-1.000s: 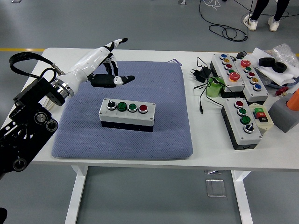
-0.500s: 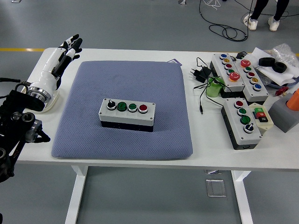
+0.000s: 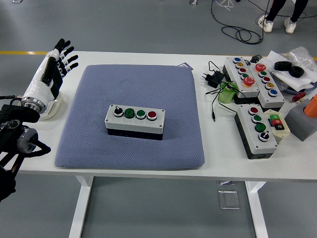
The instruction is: Pick up the button,place it on the desk,press the button,press the button
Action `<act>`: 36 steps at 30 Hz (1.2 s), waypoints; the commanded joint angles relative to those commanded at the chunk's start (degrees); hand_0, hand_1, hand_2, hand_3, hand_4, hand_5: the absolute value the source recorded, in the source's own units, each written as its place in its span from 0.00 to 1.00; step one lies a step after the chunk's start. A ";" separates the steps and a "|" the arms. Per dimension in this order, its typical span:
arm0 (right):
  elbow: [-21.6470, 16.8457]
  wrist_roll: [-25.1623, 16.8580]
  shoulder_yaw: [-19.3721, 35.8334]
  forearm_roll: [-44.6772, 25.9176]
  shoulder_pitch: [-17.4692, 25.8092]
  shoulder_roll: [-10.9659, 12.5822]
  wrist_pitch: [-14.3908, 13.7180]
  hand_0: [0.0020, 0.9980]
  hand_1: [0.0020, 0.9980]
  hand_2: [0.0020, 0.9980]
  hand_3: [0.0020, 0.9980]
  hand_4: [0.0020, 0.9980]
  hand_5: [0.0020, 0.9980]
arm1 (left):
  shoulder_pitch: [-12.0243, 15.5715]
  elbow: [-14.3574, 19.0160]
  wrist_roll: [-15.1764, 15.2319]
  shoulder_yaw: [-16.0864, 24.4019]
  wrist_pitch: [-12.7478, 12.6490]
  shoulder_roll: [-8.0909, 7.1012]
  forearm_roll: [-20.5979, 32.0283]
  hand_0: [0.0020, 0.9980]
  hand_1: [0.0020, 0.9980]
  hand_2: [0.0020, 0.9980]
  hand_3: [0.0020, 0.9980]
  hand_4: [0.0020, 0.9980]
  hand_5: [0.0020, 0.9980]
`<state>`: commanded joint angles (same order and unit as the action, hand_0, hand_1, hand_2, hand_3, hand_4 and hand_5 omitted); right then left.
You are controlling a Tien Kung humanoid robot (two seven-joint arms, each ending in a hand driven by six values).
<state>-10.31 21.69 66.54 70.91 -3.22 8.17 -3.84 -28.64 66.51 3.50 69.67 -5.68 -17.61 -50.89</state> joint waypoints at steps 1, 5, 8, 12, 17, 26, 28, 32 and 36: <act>0.00 -0.03 -0.03 -0.09 -0.05 -0.01 0.01 0.66 0.63 0.71 0.59 0.36 0.21 | -0.01 0.07 0.00 0.03 0.03 0.00 -0.09 0.85 0.90 0.96 0.95 0.73 1.00; 0.00 -0.14 -0.31 -0.56 -0.23 -0.03 0.01 0.66 0.63 0.71 0.59 0.36 0.21 | 0.04 0.35 -0.03 0.25 0.07 -0.02 -0.58 0.85 0.90 0.96 0.95 0.73 1.00; 0.00 -0.16 -0.35 -0.70 -0.26 -0.04 0.04 0.66 0.63 0.71 0.59 0.36 0.21 | 0.02 0.41 -0.03 0.27 0.08 -0.02 -0.70 0.85 0.90 0.96 0.95 0.73 1.00; 0.00 -0.25 -0.43 -1.00 -0.32 -0.03 0.13 0.66 0.63 0.71 0.59 0.36 0.21 | -0.02 0.43 -0.16 0.35 0.06 -0.04 -0.79 0.86 0.90 0.96 0.95 0.72 1.00; 0.00 -0.55 -1.62 -3.05 -0.86 -0.11 0.41 0.66 0.63 0.70 0.59 0.36 0.21 | -0.24 0.65 -0.58 0.26 0.13 -0.09 -1.09 0.85 0.90 0.96 0.95 0.72 1.00; 0.00 -0.54 -2.11 -3.64 -1.18 -0.27 0.82 0.66 0.63 0.70 0.59 0.36 0.21 | -0.55 1.00 -1.16 -0.15 -0.05 0.01 -1.24 0.85 0.91 0.96 0.95 0.72 1.00; 0.00 -0.53 -2.02 -3.73 -1.17 -0.33 0.78 0.66 0.63 0.70 0.59 0.36 0.21 | -0.45 1.12 -1.26 0.00 -0.15 -0.24 -1.22 0.86 0.91 0.96 0.95 0.72 1.00; 0.00 -0.64 -2.51 -4.10 -1.20 -0.39 0.85 0.66 0.63 0.70 0.59 0.36 0.21 | -0.28 1.28 -1.37 0.25 -0.15 -0.64 -1.27 0.86 0.91 0.96 0.95 0.72 1.00; 0.00 -0.61 -2.34 -3.81 -1.26 -0.50 0.91 0.66 0.63 0.70 0.58 0.36 0.21 | -0.41 1.25 -1.45 0.26 -0.15 -0.57 -1.22 0.86 0.91 0.96 0.95 0.72 1.00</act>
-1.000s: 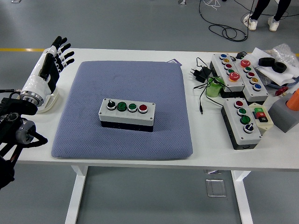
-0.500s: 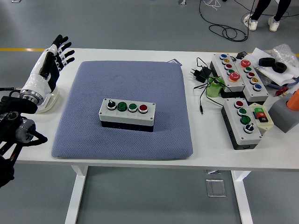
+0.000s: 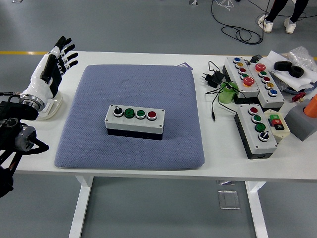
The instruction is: Pick up the button,place it on the desk,press the button,press the button
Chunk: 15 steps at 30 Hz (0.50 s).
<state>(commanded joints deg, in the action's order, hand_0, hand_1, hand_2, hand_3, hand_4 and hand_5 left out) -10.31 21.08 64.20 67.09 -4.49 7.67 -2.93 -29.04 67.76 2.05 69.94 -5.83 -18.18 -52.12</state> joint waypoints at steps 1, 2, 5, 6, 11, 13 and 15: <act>0.00 0.00 0.00 0.08 -0.03 -0.03 0.03 0.66 0.63 0.70 0.58 0.36 0.21 | -0.06 0.02 -0.03 -0.04 0.01 0.04 -0.06 0.86 0.91 0.96 0.95 0.72 1.00; 0.00 0.01 0.01 0.17 -0.07 -0.06 0.07 0.66 0.63 0.70 0.58 0.36 0.21 | -0.12 0.07 -0.07 -0.09 0.03 0.09 -0.16 0.86 0.91 0.96 0.95 0.72 1.00; 0.00 0.00 0.03 0.20 -0.15 -0.10 0.09 0.66 0.63 0.70 0.58 0.36 0.21 | -0.17 0.15 -0.14 -0.17 0.05 0.10 -0.32 0.86 0.90 0.96 0.95 0.71 1.00; 0.00 0.01 0.07 0.26 -0.18 -0.12 0.10 0.66 0.63 0.70 0.58 0.36 0.21 | -0.18 0.16 -0.17 -0.22 0.05 0.10 -0.35 0.86 0.90 0.96 0.95 0.71 1.00; 0.00 0.08 0.21 0.63 -0.25 -0.15 0.16 0.66 0.63 0.70 0.58 0.36 0.21 | -0.20 0.09 -0.33 -0.45 0.09 0.17 -0.41 0.85 0.90 0.96 0.95 0.71 1.00; 0.00 0.11 0.28 0.77 -0.25 -0.16 0.16 0.66 0.63 0.70 0.58 0.36 0.21 | -0.24 0.06 -0.42 -0.64 0.16 0.20 -0.45 0.85 0.90 0.96 0.95 0.71 1.00; 0.00 0.15 0.33 0.88 -0.23 -0.15 0.15 0.66 0.63 0.71 0.58 0.36 0.21 | -0.26 0.03 -0.49 -0.83 0.20 0.24 -0.49 0.85 0.90 0.96 0.95 0.71 1.00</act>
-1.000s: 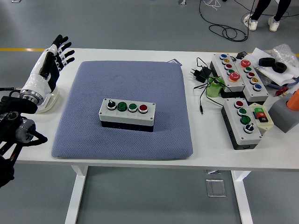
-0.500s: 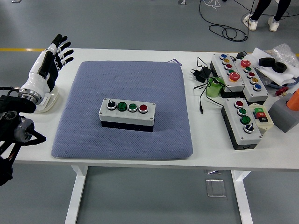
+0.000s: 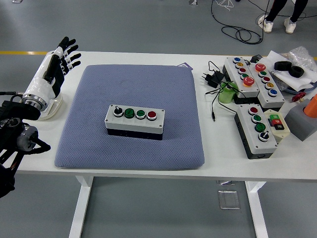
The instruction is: Pick up the button,place it on the desk,press the button,press the button
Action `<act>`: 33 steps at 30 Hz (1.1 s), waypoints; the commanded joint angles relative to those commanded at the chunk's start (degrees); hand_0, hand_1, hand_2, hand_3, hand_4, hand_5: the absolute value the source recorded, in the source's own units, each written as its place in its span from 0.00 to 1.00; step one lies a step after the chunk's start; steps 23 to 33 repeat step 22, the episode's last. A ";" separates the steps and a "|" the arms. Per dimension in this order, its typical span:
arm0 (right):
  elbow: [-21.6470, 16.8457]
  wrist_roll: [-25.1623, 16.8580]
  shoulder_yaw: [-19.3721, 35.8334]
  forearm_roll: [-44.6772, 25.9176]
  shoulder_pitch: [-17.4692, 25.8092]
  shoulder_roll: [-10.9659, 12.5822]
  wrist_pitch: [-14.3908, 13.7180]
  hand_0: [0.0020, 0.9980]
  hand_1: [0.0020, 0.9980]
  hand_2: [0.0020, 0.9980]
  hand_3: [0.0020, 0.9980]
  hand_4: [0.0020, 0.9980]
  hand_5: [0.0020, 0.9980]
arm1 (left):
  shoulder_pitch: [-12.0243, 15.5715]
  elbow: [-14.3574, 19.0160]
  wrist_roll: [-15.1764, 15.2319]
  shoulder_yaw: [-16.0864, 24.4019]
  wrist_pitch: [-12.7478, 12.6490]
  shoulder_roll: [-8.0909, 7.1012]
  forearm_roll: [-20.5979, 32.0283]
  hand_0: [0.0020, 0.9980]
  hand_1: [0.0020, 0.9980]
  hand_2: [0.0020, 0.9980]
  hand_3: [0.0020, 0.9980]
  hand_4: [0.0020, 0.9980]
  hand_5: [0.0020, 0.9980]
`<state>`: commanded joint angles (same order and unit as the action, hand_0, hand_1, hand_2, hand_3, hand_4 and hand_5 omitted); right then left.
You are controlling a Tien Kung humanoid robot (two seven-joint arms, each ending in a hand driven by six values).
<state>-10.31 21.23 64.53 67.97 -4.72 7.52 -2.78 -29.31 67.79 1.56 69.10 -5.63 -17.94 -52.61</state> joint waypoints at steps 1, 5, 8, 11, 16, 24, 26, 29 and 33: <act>0.00 0.04 0.01 0.04 0.04 0.03 0.02 0.66 0.63 0.71 0.58 0.36 0.21 | 0.00 -0.04 -0.06 -0.09 -0.02 0.05 -0.02 0.85 0.90 0.96 0.95 0.71 1.00; 0.00 0.24 0.26 0.61 0.14 0.07 0.06 0.66 0.63 0.71 0.58 0.36 0.21 | -0.08 -0.11 -0.11 -0.53 -0.14 0.21 0.01 0.85 0.90 0.96 0.95 0.71 1.00; 0.00 0.39 0.42 1.13 0.24 0.07 0.07 0.66 0.62 0.71 0.58 0.36 0.21 | -0.10 -0.10 -0.13 -0.73 -0.18 0.23 0.02 0.85 0.90 0.96 0.94 0.70 1.00; 0.00 0.66 0.83 2.00 0.50 0.09 -0.06 0.66 0.62 0.71 0.58 0.36 0.21 | -0.08 -0.11 -0.13 -0.89 -0.19 0.21 0.05 0.85 0.90 0.96 0.94 0.70 1.00; 0.00 0.92 1.19 2.94 1.08 0.00 -0.08 0.66 0.62 0.71 0.58 0.36 0.22 | 1.01 0.31 -0.24 0.12 -0.20 0.11 -0.06 0.85 0.90 0.96 0.94 0.70 1.00; 0.00 1.02 1.15 2.98 1.53 -0.16 0.05 0.66 0.62 0.71 0.58 0.36 0.22 | 1.46 0.22 -0.25 1.31 -0.16 -0.18 -0.20 0.85 0.90 0.96 0.94 0.70 1.00; 0.00 1.02 1.15 2.98 1.53 -0.16 0.05 0.66 0.62 0.71 0.58 0.36 0.22 | 1.46 0.22 -0.25 1.31 -0.16 -0.18 -0.20 0.85 0.90 0.96 0.94 0.70 1.00; 0.00 1.02 1.15 2.98 1.53 -0.16 0.05 0.66 0.62 0.71 0.58 0.36 0.22 | 1.46 0.22 -0.25 1.31 -0.16 -0.18 -0.20 0.85 0.90 0.96 0.94 0.70 1.00; 0.00 1.02 1.15 2.98 1.53 -0.16 0.05 0.66 0.62 0.71 0.58 0.36 0.22 | 1.46 0.22 -0.25 1.31 -0.16 -0.18 -0.20 0.85 0.90 0.96 0.94 0.70 1.00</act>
